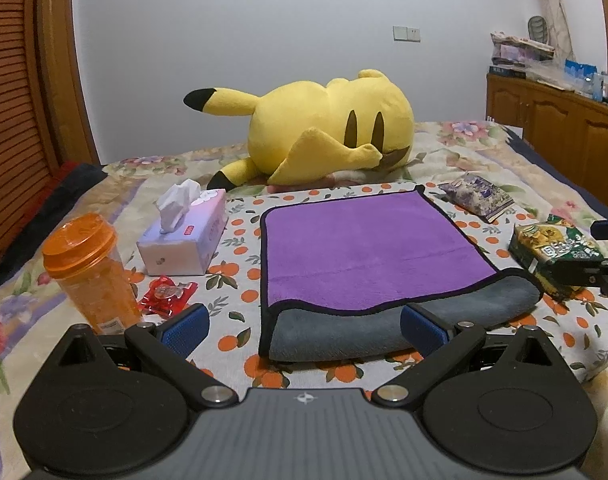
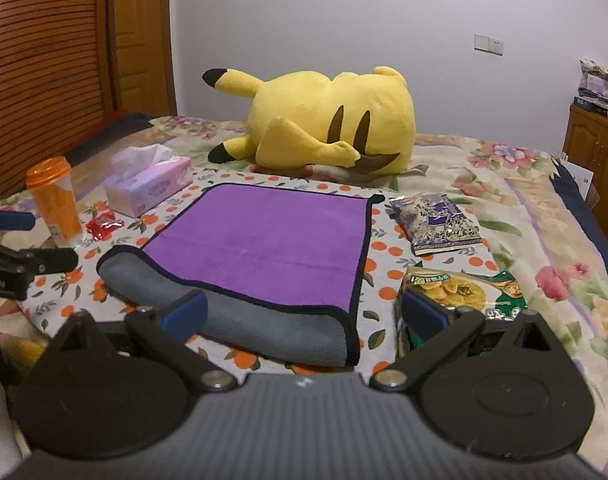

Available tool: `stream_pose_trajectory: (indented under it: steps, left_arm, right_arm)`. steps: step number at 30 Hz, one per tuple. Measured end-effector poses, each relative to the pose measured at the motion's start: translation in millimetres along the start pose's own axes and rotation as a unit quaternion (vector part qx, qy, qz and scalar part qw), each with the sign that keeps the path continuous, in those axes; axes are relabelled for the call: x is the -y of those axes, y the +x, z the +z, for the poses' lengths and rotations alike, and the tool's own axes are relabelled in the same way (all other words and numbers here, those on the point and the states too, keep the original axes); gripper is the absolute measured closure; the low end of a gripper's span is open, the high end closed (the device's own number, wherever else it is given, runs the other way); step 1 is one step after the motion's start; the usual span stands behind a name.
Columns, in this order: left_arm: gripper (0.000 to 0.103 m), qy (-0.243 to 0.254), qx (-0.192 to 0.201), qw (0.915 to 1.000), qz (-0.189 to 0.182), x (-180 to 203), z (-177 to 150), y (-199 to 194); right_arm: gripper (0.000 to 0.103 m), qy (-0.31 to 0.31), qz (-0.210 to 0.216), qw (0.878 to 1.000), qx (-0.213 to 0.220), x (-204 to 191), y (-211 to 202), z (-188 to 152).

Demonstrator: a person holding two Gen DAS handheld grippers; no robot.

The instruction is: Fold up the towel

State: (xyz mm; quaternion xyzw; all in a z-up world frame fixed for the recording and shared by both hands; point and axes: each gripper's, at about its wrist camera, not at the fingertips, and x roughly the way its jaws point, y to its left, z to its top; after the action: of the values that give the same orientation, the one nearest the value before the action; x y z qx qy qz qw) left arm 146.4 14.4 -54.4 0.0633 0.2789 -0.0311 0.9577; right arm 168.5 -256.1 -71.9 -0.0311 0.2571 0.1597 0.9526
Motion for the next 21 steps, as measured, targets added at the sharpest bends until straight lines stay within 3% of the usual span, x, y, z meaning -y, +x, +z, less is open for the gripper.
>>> stream_pose_trajectory:
  steps: [11,18,20,21]
  left_arm:
    - [0.0,0.001,-0.022,0.9998,-0.005,-11,3,33]
    - [0.014,-0.004,-0.044,0.9988,-0.019,-19,2,53]
    - [0.018,-0.004,-0.052,0.9983,-0.026,-21,2,58]
    - [0.021,-0.004,-0.057,0.9979,-0.03,-21,2,61]
  right_arm:
    - [0.0,-0.012,0.006,1.0,-0.008,5,25,7]
    - [0.001,-0.014,0.011,0.999,-0.039,11,49,4]
    - [0.014,-0.013,0.013,0.998,-0.052,13,55,2]
    - [0.015,-0.011,0.014,0.998,-0.059,14,58,1]
